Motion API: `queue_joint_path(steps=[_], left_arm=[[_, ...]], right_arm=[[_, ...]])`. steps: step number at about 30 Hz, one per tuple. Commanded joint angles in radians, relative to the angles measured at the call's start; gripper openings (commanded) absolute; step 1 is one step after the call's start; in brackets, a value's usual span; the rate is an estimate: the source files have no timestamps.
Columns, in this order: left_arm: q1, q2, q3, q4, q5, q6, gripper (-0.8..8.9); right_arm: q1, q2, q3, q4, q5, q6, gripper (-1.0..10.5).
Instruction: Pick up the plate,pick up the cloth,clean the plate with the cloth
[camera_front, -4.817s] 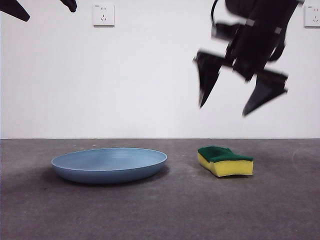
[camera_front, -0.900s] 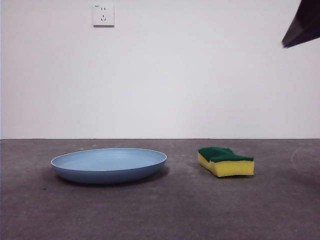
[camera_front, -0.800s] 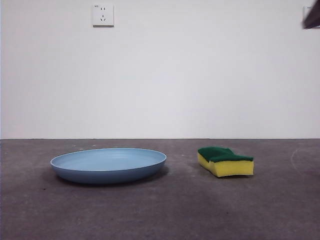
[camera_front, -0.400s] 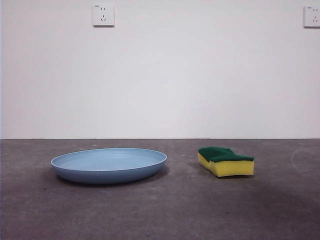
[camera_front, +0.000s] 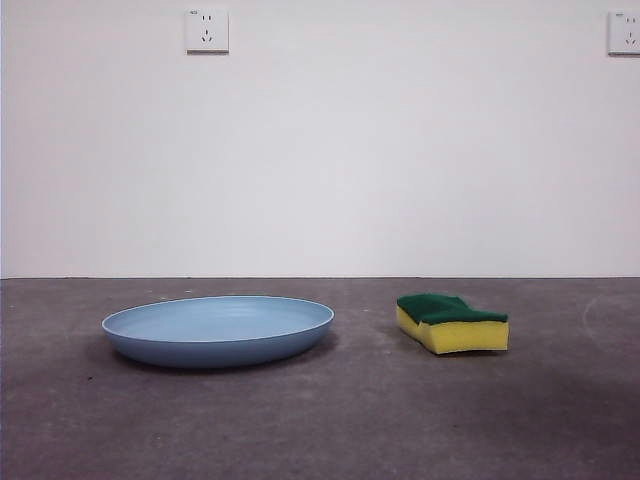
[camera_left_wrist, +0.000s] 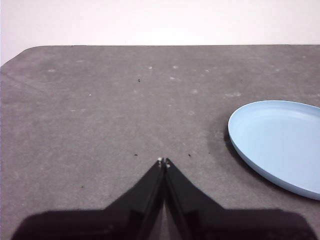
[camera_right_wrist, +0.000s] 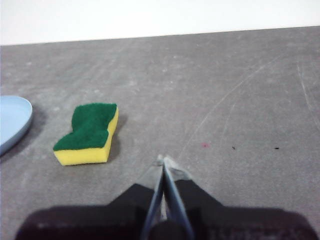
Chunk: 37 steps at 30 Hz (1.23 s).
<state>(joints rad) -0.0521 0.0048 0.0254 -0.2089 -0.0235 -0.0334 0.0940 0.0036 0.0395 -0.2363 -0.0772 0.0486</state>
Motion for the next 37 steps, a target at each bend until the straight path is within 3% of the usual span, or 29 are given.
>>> queue_joint_path(steps=[1, 37], left_arm=[[0.004, -0.001, -0.012, -0.001, 0.0, 0.011, -0.03], [0.004, -0.001, -0.012, -0.001, 0.0, 0.011, -0.03]], right_arm=[[-0.001, -0.002, -0.014, 0.004, 0.0, 0.069, 0.0], [-0.001, 0.009, -0.013, 0.003, 0.005, 0.074, 0.0]])
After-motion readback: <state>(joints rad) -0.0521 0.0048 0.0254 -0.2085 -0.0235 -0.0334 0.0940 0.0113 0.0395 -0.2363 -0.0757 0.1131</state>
